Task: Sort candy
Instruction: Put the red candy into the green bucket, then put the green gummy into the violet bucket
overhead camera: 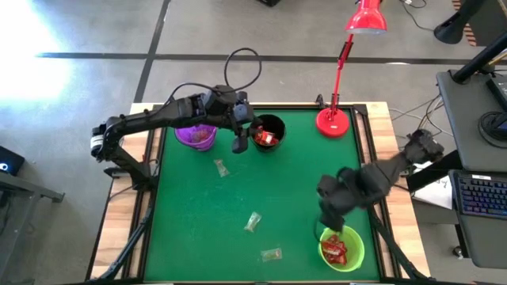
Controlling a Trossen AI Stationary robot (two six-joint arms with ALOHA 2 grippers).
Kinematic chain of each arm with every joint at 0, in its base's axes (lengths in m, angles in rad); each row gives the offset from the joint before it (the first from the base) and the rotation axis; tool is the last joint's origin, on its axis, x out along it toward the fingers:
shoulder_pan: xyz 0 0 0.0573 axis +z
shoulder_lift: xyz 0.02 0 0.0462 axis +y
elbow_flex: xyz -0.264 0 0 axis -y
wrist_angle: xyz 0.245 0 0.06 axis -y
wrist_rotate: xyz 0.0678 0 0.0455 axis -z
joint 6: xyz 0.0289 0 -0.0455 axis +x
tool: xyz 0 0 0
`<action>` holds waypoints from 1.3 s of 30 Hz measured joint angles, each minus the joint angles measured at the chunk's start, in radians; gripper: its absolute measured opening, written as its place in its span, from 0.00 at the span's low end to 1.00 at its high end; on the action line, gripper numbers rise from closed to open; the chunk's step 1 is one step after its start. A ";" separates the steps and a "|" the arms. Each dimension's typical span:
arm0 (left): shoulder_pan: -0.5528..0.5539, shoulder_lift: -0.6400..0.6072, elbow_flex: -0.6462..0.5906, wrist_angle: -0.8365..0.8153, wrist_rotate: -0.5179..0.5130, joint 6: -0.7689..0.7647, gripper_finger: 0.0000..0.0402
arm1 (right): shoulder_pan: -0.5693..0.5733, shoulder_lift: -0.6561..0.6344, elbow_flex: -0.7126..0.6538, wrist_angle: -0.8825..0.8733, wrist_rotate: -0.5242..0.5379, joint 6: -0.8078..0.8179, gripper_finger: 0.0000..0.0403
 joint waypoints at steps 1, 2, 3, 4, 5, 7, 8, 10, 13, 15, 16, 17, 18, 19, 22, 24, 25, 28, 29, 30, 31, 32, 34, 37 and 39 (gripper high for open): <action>-0.003 -0.001 0.000 -0.007 0.000 -0.002 0.35 | 0.032 0.000 -0.013 0.003 -0.006 0.033 0.02; -0.006 -0.001 0.000 -0.018 0.000 -0.005 0.35 | 0.068 0.000 -0.027 0.008 -0.008 0.065 0.02; -0.009 -0.001 0.000 -0.025 0.000 -0.007 0.35 | 0.105 0.000 -0.040 0.016 -0.007 0.095 0.02; -0.013 -0.001 0.000 -0.027 0.000 -0.009 0.35 | 0.140 0.000 -0.056 0.036 -0.007 0.123 0.02; -0.017 -0.001 0.000 -0.034 0.000 -0.011 0.35 | 0.174 0.000 -0.068 0.064 -0.008 0.148 0.02; -0.025 -0.001 0.000 -0.044 0.001 -0.019 0.35 | 0.233 0.001 -0.091 0.130 -0.011 0.200 0.02; -0.030 -0.001 0.000 -0.044 0.001 -0.030 0.35 | 0.260 0.001 -0.102 0.161 -0.010 0.225 0.02; -0.040 -0.001 0.000 -0.047 0.001 -0.055 0.35 | 0.304 0.002 -0.126 0.228 -0.005 0.270 0.02; -0.064 -0.001 0.000 -0.046 0.001 -0.081 0.35 | 0.357 0.002 -0.156 0.286 0.002 0.326 0.02; -0.082 -0.001 0.000 -0.046 0.001 -0.085 0.35 | 0.376 0.006 -0.174 0.295 0.003 0.386 0.03; -0.090 -0.002 0.000 -0.046 0.001 -0.086 0.35 | 0.379 0.007 -0.182 0.295 0.002 0.422 0.04; -0.097 -0.002 0.000 -0.046 0.001 -0.086 0.35 | 0.383 0.007 -0.192 0.295 0.003 0.452 0.05; -0.103 -0.002 0.000 -0.046 0.002 -0.086 0.35 | 0.386 0.008 -0.202 0.296 0.003 0.476 0.05; -0.107 -0.002 0.000 -0.047 0.002 -0.086 0.35 | 0.387 0.009 -0.209 0.297 0.003 0.488 0.06; -0.113 -0.002 0.000 -0.047 0.002 -0.089 0.35 | 0.388 0.009 -0.220 0.301 -0.005 0.502 0.11; -0.114 -0.002 0.000 -0.047 0.001 -0.110 0.35 | 0.389 0.009 -0.220 0.303 -0.005 0.500 0.15; -0.114 -0.002 0.000 -0.047 0.001 -0.125 0.35 | 0.388 0.009 -0.220 0.303 -0.004 0.499 0.17; -0.117 -0.002 0.000 -0.050 0.001 -0.169 0.35 | 0.395 0.009 -0.220 0.316 0.001 0.465 0.23; -0.120 -0.002 0.000 -0.054 0.000 -0.176 0.35 | 0.401 0.009 -0.220 0.319 0.004 0.451 0.25; -0.125 -0.002 0.000 -0.060 0.000 -0.184 0.35 | 0.406 0.009 -0.220 0.319 0.004 0.443 0.27; -0.131 -0.002 0.000 -0.071 0.000 -0.192 0.35 | 0.410 0.009 -0.220 0.317 0.003 0.430 0.28; -0.140 -0.002 0.000 -0.084 0.000 -0.201 0.35 | 0.412 0.009 -0.220 0.317 0.004 0.418 0.30; -0.160 -0.002 0.000 -0.129 0.000 -0.219 0.35 | 0.415 0.009 -0.220 0.316 0.013 0.391 0.31; -0.198 -0.002 0.000 -0.218 -0.001 -0.255 0.35 | 0.415 0.009 -0.220 0.316 0.073 0.356 0.33; -0.225 -0.002 -0.005 -0.260 -0.001 -0.290 0.35 | 0.415 0.009 -0.220 0.314 0.104 0.332 0.33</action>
